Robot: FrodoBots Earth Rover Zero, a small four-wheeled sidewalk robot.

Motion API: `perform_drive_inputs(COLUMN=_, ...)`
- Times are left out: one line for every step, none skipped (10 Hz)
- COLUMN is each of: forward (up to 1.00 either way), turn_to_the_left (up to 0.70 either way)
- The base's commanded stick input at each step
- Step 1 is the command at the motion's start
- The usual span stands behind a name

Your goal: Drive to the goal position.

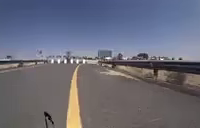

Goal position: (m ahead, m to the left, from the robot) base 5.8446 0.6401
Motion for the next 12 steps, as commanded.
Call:
perform_drive_inputs(forward=0.7, turn_to_the_left=0.0)
perform_drive_inputs(forward=0.7, turn_to_the_left=0.0)
perform_drive_inputs(forward=0.7, turn_to_the_left=0.0)
perform_drive_inputs(forward=0.7, turn_to_the_left=0.0)
perform_drive_inputs(forward=0.7, turn_to_the_left=0.0)
perform_drive_inputs(forward=0.7, turn_to_the_left=0.0)
perform_drive_inputs(forward=0.7, turn_to_the_left=0.0)
perform_drive_inputs(forward=0.7, turn_to_the_left=0.0)
perform_drive_inputs(forward=0.7, turn_to_the_left=0.0)
perform_drive_inputs(forward=0.7, turn_to_the_left=0.0)
perform_drive_inputs(forward=0.7, turn_to_the_left=0.0)
perform_drive_inputs(forward=0.7, turn_to_the_left=0.0)
